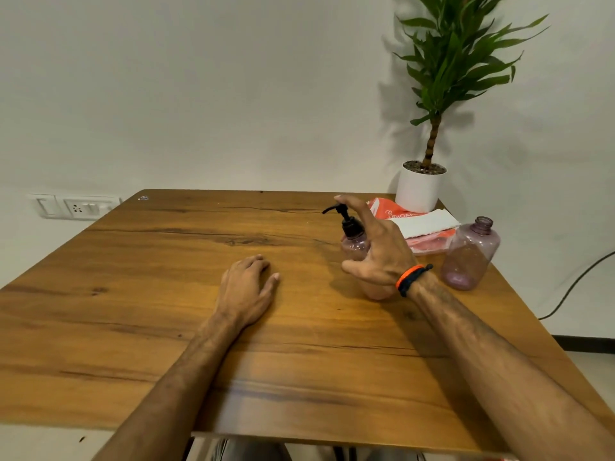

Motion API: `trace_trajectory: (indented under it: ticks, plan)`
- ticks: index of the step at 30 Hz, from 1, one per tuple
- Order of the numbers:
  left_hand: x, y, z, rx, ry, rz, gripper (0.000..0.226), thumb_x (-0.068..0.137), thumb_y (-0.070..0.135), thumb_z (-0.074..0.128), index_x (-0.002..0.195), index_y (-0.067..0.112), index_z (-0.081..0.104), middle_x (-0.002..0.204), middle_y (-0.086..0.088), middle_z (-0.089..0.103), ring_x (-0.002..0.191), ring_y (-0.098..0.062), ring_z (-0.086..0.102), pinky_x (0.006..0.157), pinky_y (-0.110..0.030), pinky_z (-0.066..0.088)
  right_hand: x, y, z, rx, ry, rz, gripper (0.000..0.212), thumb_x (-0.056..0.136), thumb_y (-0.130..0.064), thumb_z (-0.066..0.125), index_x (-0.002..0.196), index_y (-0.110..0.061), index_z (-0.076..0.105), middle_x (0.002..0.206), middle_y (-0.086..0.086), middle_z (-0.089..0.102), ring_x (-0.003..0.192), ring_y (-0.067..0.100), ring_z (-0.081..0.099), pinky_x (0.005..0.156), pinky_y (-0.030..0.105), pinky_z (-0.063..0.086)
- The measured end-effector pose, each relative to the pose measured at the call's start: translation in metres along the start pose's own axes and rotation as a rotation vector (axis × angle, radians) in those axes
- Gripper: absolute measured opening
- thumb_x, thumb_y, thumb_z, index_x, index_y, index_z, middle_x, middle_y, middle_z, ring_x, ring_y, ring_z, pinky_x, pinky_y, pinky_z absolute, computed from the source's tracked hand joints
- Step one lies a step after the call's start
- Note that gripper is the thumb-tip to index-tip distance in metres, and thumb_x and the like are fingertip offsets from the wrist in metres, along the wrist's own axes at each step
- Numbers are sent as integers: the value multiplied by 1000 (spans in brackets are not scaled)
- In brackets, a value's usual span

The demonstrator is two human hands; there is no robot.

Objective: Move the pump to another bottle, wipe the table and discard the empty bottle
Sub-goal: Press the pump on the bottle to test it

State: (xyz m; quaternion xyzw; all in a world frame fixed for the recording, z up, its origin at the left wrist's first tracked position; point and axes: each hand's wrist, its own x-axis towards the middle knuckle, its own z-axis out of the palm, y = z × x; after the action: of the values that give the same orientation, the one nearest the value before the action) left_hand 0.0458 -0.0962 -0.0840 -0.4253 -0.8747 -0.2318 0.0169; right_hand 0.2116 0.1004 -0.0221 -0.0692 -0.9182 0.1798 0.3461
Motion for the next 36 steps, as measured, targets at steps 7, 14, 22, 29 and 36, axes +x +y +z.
trace_trajectory:
  ticks: [7,14,22,29,36]
  plan:
    - [-13,-27,-18,41,22,-76,47,97,38,49,133,9,56,146,-9,49,133,-28,44,111,-40,34,-6,-2,-7,-11,-24,-21,91,59,-26,67,141,-35,29,81,-3,65,69,15,69,67,28,61]
    - [-16,-27,-21,32,26,-74,46,98,36,49,134,8,55,146,-9,49,134,-28,43,111,-40,33,-7,-8,-9,5,-26,19,86,56,-28,64,136,-36,32,77,-11,61,68,14,68,64,24,57]
    - [-14,-34,-16,44,44,-77,46,97,40,49,131,10,58,144,-8,52,131,-28,46,110,-39,34,-5,-10,-7,-75,-36,35,84,53,-25,65,131,-36,34,71,1,65,60,23,67,54,37,61]
    - [-14,-35,-15,45,44,-70,47,97,41,48,131,11,58,144,-8,51,131,-28,46,110,-40,34,-6,-13,-10,-140,-50,-27,84,58,-30,68,131,-34,28,75,-11,53,55,4,45,55,7,27]
    - [-16,-32,-17,50,44,-66,46,98,39,48,132,9,57,145,-9,51,131,-29,46,110,-40,34,-9,-18,-10,-41,-167,-72,89,59,-27,70,137,-40,29,99,11,70,82,28,68,69,32,57]
